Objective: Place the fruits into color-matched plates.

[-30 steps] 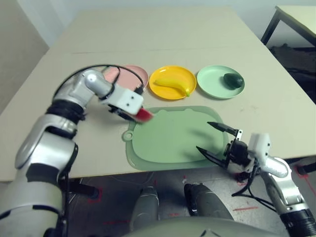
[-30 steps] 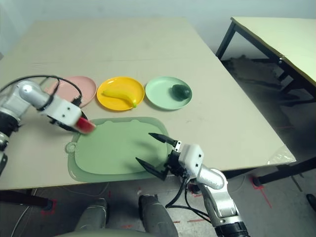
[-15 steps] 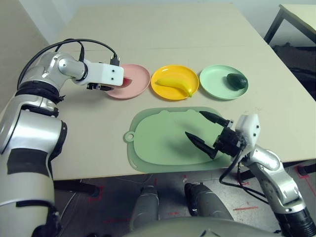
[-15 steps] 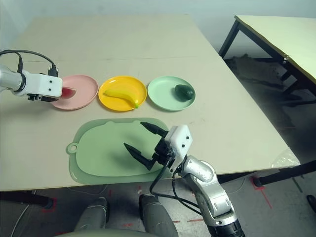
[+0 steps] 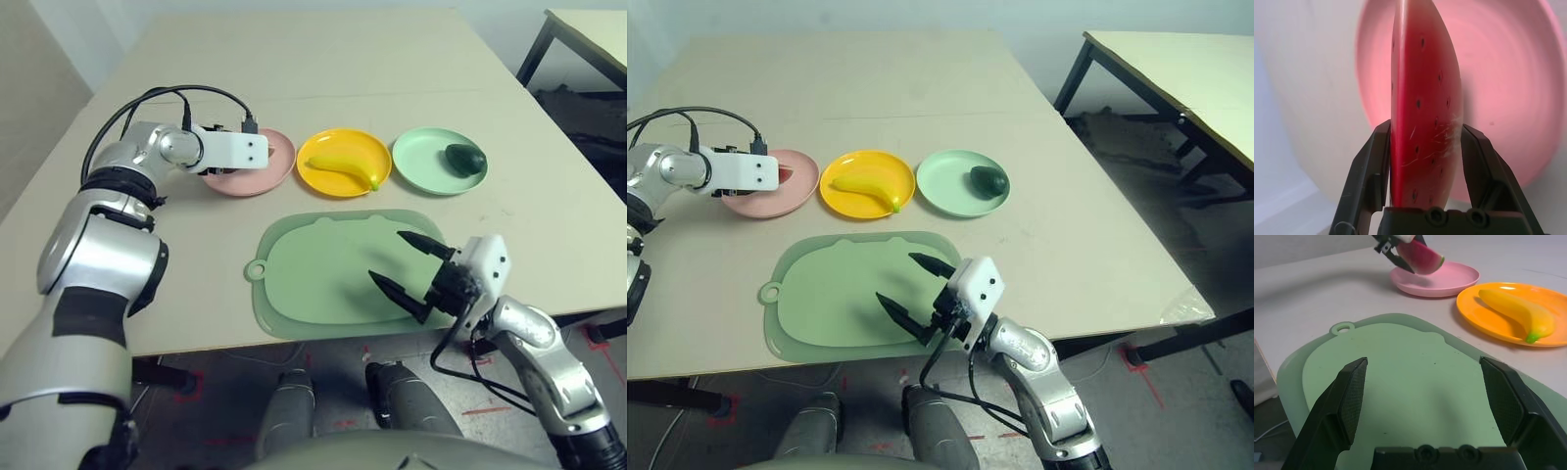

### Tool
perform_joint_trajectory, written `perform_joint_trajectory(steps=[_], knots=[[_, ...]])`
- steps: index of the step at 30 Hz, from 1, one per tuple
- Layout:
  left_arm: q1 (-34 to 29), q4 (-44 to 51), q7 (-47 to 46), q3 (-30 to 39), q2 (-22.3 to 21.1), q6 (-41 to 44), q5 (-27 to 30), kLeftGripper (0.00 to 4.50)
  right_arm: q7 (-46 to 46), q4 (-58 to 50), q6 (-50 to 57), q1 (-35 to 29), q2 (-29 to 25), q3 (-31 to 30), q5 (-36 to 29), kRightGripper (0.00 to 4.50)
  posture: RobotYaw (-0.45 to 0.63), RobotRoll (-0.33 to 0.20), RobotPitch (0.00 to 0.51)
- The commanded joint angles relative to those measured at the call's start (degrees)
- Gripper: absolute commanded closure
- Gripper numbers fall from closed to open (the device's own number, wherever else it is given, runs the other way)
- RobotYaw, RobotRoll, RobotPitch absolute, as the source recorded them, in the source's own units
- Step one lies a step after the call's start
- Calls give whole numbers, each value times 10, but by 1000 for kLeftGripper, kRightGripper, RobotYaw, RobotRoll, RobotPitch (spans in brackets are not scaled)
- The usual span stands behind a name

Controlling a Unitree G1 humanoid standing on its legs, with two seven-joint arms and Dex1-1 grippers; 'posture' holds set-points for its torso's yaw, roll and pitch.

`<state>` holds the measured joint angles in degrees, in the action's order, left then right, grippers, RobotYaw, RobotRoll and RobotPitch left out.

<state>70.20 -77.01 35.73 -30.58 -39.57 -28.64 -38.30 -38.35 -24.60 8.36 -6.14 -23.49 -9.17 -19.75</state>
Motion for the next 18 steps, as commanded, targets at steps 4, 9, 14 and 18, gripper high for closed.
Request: perform_joint_trajectory(steps=[4,9,14,18], knots=[[-18,-9,10,9,1,4,3,2219,-8,4,-6,-11,-17,17,2,0,-92,0,146],[-22,-8,12,14,1,0,6,1200,-9,4,-5,-12,-15,14,4,0,-88,0,147],[-18,-6,7,18,-4,-6,7,15,-8,6,-2,-6,-13,13,5,0,-84,0,143],[-10,-3,2,28,-8,-16,13,15,-10,13,-3,-2,-15,17,4,0,-80,0,141]])
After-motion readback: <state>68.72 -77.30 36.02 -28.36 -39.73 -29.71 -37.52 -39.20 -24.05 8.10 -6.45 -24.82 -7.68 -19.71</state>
